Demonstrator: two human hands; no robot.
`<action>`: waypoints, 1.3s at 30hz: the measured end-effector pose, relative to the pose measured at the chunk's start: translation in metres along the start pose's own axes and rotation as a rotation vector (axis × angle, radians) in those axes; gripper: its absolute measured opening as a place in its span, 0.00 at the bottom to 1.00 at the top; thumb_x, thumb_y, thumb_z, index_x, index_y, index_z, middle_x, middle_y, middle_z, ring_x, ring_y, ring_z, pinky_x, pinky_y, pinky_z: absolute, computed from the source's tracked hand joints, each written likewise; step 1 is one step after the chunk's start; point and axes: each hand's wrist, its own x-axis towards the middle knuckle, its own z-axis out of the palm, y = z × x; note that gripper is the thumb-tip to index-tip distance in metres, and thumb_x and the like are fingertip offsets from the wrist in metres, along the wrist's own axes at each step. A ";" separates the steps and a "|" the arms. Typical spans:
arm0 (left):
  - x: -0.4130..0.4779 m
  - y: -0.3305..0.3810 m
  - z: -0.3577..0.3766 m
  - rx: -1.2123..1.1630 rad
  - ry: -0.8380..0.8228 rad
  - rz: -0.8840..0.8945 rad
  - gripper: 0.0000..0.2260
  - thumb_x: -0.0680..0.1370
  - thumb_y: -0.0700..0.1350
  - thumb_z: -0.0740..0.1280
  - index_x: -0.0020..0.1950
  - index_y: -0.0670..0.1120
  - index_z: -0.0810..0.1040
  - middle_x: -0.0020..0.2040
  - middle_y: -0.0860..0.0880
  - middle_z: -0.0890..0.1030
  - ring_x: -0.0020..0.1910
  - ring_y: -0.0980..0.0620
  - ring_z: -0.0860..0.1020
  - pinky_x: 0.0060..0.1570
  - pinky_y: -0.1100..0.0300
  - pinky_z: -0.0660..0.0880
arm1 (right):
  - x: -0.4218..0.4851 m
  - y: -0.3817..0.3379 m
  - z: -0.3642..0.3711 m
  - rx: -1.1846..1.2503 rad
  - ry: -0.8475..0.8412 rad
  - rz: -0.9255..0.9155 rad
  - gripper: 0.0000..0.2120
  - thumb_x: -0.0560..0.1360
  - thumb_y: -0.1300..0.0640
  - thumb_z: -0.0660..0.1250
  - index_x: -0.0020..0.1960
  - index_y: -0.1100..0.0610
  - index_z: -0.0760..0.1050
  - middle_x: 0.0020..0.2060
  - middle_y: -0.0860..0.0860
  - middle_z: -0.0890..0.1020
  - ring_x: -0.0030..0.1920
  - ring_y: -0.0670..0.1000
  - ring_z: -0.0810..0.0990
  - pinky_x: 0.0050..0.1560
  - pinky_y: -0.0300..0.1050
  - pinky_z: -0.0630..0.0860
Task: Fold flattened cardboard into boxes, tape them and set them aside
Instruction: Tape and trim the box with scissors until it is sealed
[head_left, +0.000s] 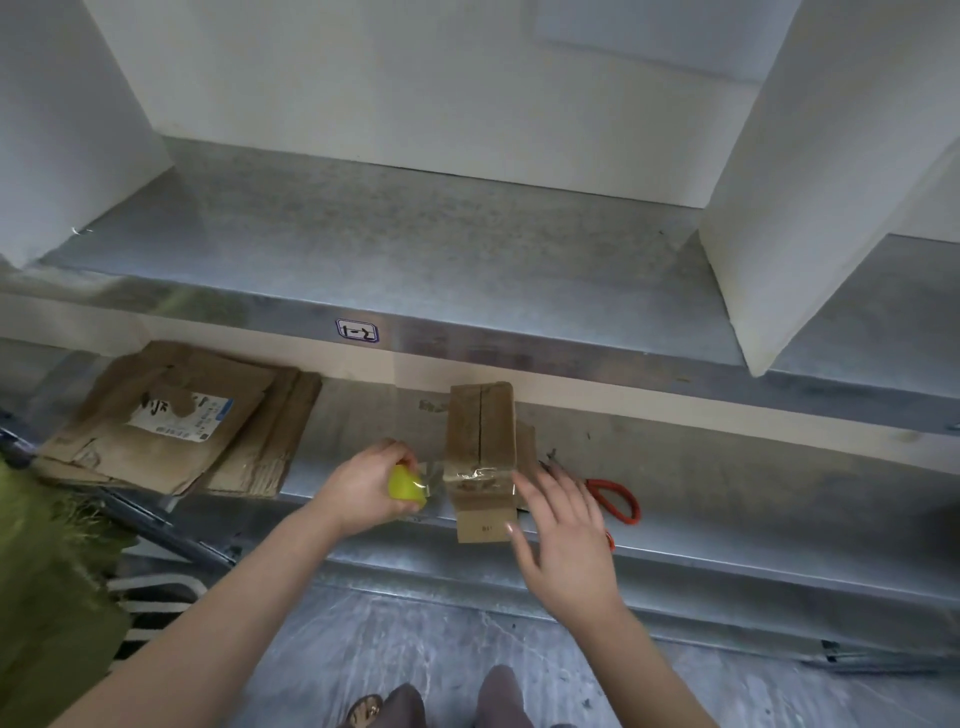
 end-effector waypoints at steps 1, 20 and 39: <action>0.000 0.000 0.000 -0.005 -0.003 0.010 0.20 0.64 0.54 0.77 0.50 0.55 0.72 0.51 0.56 0.74 0.51 0.54 0.74 0.48 0.59 0.70 | 0.007 -0.010 0.002 0.008 0.013 -0.025 0.24 0.78 0.44 0.57 0.72 0.48 0.67 0.69 0.49 0.72 0.71 0.54 0.67 0.72 0.55 0.63; 0.018 -0.001 -0.012 0.165 -0.044 0.182 0.16 0.67 0.47 0.72 0.51 0.55 0.71 0.54 0.56 0.74 0.50 0.49 0.75 0.41 0.58 0.73 | 0.025 -0.019 0.035 -0.098 -0.119 -0.012 0.25 0.79 0.46 0.55 0.75 0.49 0.64 0.69 0.48 0.72 0.73 0.51 0.61 0.64 0.46 0.72; -0.016 -0.004 -0.029 0.064 0.137 0.291 0.20 0.65 0.50 0.77 0.52 0.52 0.73 0.52 0.53 0.76 0.50 0.49 0.77 0.49 0.55 0.72 | 0.042 -0.071 0.017 -0.098 0.024 -0.039 0.19 0.77 0.47 0.56 0.64 0.50 0.76 0.61 0.51 0.78 0.69 0.57 0.70 0.67 0.60 0.69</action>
